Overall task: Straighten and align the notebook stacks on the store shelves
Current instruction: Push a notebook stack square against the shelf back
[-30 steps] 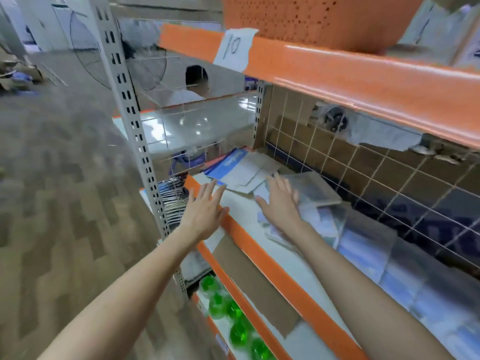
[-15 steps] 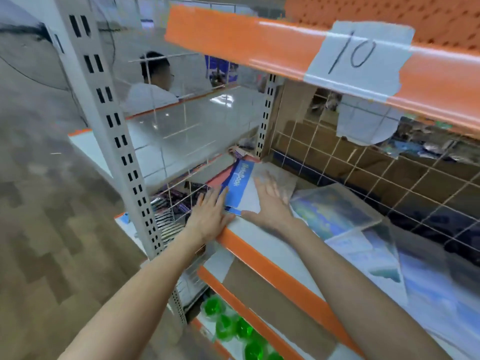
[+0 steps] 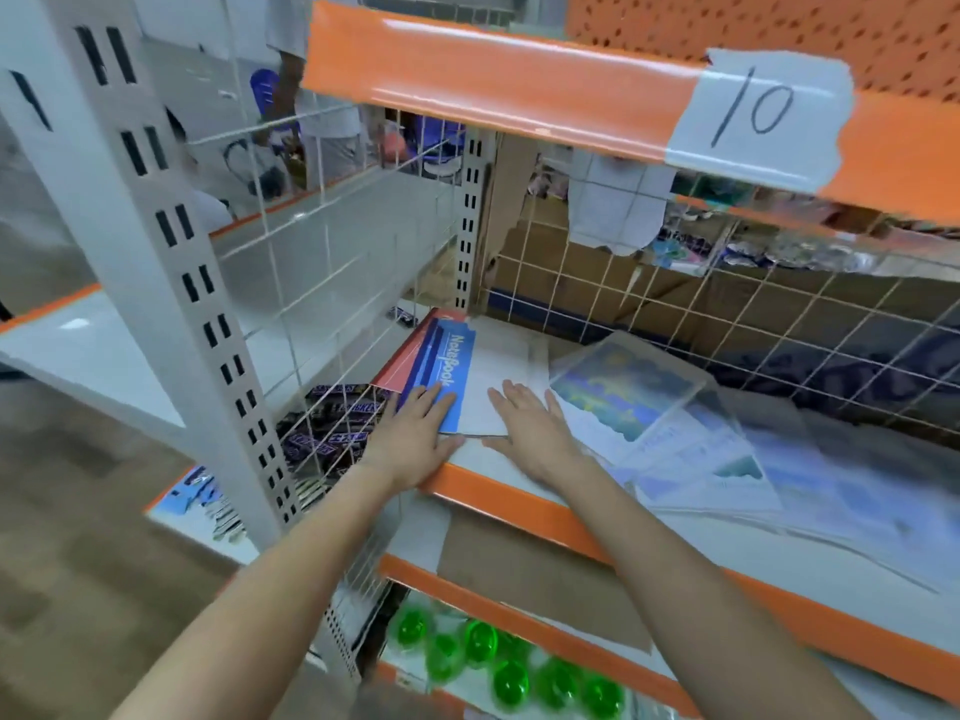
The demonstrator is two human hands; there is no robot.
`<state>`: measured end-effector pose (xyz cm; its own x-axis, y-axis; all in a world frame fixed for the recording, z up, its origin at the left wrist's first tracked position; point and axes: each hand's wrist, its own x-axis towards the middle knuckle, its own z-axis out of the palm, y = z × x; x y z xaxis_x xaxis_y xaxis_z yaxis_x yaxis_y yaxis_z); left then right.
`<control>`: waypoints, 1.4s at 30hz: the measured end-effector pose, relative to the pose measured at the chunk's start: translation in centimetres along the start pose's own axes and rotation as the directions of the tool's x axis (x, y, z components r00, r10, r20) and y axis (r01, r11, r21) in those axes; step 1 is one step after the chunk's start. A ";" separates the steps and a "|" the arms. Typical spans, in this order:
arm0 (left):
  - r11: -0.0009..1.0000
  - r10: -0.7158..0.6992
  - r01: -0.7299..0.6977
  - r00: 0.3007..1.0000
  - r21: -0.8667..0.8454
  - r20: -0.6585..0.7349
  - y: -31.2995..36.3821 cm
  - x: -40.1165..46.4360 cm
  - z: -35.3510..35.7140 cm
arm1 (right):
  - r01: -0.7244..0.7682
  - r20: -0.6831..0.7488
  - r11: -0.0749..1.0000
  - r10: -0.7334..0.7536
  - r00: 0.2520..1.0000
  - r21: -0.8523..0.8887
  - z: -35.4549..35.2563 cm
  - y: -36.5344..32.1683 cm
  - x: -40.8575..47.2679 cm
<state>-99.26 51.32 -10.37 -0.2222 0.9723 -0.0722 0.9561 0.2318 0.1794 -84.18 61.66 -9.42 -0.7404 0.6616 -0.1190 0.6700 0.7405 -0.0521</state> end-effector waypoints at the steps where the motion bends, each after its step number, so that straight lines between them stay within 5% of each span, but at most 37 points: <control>1: 1.000 0.011 -0.011 1.000 0.003 -0.006 0.1 -0.1 -0.2 | -0.013 -0.015 1.000 0.013 1.000 -0.006 0.1 -0.1 -0.3; 10: 0.929 0.310 -0.285 0.948 0.236 -0.076 2.0 -1.2 -0.4 | -0.020 -0.140 0.999 0.023 0.990 0.027 -0.1 0.8 -4.0; 22: 0.895 0.446 -0.423 0.838 0.141 -0.316 12.2 -1.4 -2.8 | -0.174 -0.407 0.972 0.224 0.885 0.155 -1.7 6.0 -13.9; 33: 0.679 0.685 -0.729 0.590 0.080 -0.427 34.4 -6.8 -1.9 | -0.476 -0.502 0.867 0.480 0.719 0.148 -1.7 18.3 -33.7; 38: 0.525 0.805 -0.823 0.397 0.216 -0.441 47.8 -10.7 0.1 | -0.616 -0.518 0.778 0.580 0.629 0.123 -0.8 25.1 -46.2; 42: 0.470 0.845 -0.869 0.393 0.153 -0.363 57.9 -12.9 2.7 | -0.689 -0.515 0.711 0.647 0.562 0.140 -0.6 29.7 -55.9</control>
<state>-40.49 52.16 -1.74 0.6512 0.5887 0.4790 0.6719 -0.7406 -0.0033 -22.95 46.71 -3.72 -0.0105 0.9121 0.4099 0.9941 0.0537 -0.0941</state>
